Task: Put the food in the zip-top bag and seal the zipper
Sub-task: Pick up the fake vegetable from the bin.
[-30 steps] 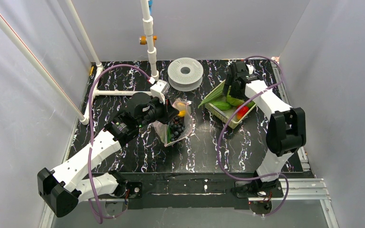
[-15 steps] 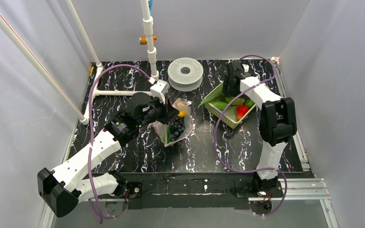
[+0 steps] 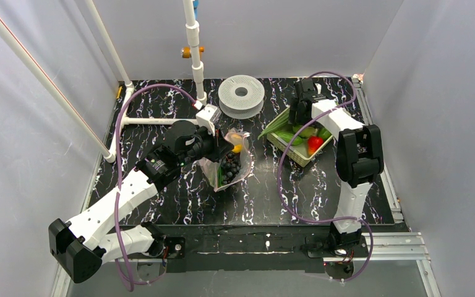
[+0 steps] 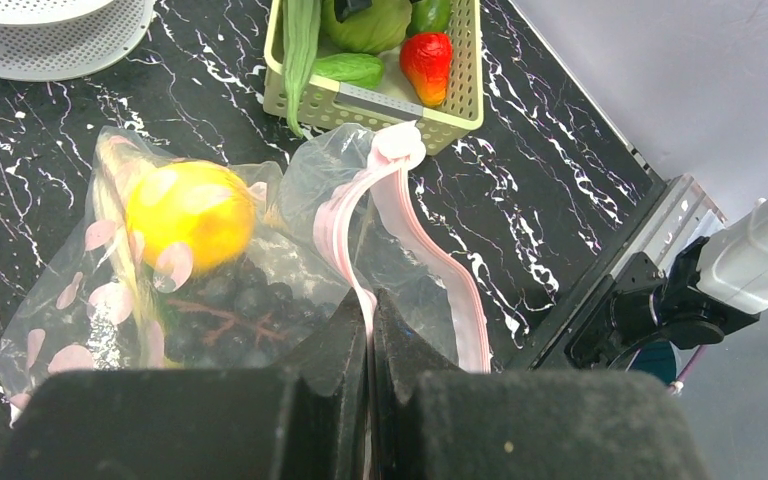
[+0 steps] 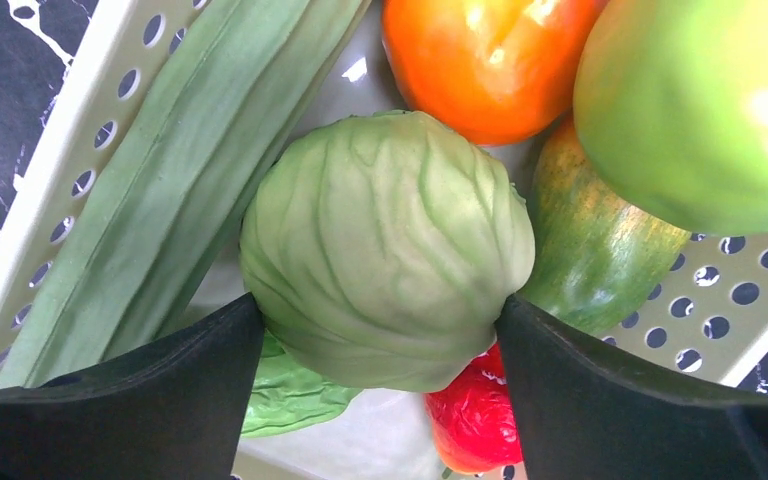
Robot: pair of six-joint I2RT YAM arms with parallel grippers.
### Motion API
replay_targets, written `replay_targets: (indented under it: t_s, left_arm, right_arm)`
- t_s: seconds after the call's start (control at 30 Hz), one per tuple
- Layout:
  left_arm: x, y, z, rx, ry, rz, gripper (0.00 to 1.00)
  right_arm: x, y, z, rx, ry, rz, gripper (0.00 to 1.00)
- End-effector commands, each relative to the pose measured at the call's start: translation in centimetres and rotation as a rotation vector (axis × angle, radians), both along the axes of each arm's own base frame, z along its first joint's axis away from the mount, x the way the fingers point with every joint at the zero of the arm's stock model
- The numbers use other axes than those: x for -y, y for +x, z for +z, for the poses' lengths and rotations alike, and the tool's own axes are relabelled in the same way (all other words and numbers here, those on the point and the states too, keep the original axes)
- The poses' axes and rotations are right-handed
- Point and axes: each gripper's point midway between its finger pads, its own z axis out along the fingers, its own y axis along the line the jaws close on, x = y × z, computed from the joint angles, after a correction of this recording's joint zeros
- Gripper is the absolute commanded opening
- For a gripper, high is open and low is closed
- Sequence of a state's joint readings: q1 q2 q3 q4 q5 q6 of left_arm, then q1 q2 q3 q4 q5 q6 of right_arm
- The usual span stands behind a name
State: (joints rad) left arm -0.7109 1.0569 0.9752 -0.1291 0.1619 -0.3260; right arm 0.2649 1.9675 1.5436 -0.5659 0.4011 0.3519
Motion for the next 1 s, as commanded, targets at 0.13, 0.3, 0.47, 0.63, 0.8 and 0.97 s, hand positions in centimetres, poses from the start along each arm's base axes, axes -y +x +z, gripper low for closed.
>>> replay_targets:
  t_s: [0.13,0.3,0.47,0.63,0.8,0.97]
  left_arm:
    - [0.7,0.0,2.4,0.037,-0.055,-0.021,0.0]
    - [0.8,0.1,2.3,0.03,-0.053,-0.022,0.0]
    - [0.7,0.1,2.2,0.029,-0.052,-0.02,0.0]
    - [0.8,0.1,2.1,0.027,-0.051,-0.02,0.0]
    - [0.7,0.1,2.1,0.027,-0.05,-0.019,0.0]
    - [0.7,0.2,2.1,0.029,-0.049,-0.017,0.0]
  right_arm:
    - [-0.2,0.5,2.1,0.089,0.056,0.036,0.67]
    - [-0.5,0.0,5.3,0.188,0.095,0.066,0.34]
    - [-0.5,-0.7,7.5,0.236,0.113,0.074,0.14]
    - [-1.1,-1.8,9.6,0.277,0.166,0.085,0.08]
    - [-3.1,-4.1,11.8,0.309,0.301,0.148,0.03]
    - [-6.6,-7.9,13.5,0.313,0.515,0.28,0.02]
